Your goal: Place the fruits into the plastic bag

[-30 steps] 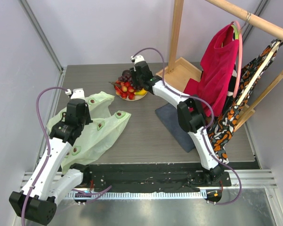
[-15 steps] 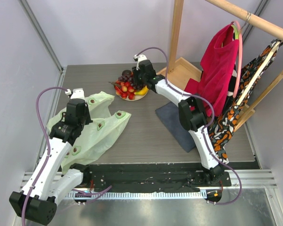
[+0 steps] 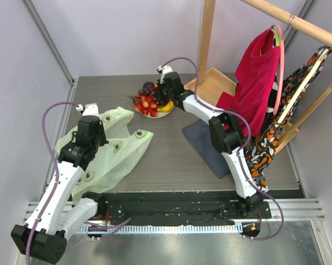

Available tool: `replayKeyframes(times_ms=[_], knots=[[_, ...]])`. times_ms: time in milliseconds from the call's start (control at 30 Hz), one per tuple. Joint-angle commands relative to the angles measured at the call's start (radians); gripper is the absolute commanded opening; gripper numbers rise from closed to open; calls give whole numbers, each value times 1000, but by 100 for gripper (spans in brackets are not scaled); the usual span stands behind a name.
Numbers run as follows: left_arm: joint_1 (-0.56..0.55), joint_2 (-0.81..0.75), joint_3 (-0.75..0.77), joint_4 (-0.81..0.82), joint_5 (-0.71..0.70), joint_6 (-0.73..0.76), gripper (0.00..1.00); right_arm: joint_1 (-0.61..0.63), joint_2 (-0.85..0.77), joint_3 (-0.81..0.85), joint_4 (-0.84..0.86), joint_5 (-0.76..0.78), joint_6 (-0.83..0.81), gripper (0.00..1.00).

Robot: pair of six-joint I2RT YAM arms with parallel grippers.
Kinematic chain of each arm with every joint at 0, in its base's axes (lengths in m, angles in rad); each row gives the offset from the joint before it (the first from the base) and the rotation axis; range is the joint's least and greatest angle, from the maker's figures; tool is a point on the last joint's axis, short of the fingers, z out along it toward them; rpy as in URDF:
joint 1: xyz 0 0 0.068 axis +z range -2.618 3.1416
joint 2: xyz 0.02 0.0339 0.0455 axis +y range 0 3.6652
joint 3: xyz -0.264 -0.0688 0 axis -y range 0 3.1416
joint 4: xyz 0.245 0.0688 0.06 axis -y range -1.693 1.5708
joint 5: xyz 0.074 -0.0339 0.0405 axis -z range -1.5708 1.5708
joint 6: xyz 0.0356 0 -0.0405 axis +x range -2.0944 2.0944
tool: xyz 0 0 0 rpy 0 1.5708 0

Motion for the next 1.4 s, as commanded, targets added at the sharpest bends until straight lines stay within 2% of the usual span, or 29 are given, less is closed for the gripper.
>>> replayKeyframes(times_ms=[0, 333, 900, 1200, 1367], knots=[[7, -1, 3, 33, 9, 15, 0, -2, -109, -26, 98, -18, 11, 3], [10, -4, 4, 34, 17, 13, 0, -3, -145, -32, 208, -51, 79, 1], [11, -7, 3, 37, 37, 12, 0, 3, -264, -60, 279, -75, 90, 1], [10, -12, 0, 41, 52, 12, 0, 10, -457, -245, 356, -138, 94, 1], [10, -14, -2, 41, 61, 10, 0, 15, -617, -432, 396, -277, 96, 1]])
